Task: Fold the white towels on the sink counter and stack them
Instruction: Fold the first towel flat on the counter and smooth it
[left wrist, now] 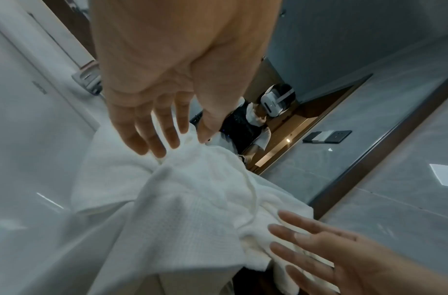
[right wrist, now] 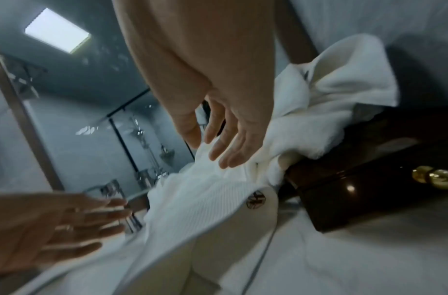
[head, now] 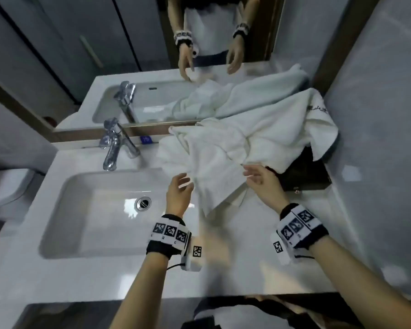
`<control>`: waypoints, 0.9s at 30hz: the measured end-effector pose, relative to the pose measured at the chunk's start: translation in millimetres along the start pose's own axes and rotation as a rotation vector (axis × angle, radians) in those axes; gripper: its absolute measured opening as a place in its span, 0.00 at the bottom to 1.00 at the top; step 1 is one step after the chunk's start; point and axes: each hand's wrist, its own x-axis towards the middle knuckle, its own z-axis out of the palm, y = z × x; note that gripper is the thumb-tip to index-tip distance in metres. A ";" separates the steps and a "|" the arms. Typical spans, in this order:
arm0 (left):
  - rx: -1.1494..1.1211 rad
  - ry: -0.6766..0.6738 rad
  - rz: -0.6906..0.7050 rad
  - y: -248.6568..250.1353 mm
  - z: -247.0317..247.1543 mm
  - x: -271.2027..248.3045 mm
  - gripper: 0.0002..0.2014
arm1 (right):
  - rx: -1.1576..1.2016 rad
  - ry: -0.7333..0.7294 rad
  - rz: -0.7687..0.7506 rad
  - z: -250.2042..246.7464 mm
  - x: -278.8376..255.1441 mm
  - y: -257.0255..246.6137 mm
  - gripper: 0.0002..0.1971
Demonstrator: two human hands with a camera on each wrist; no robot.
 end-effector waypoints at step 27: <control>0.374 0.044 -0.080 34.7 -13.2 148.8 0.20 | -0.125 0.207 -0.024 -49.1 63.9 -52.7 0.12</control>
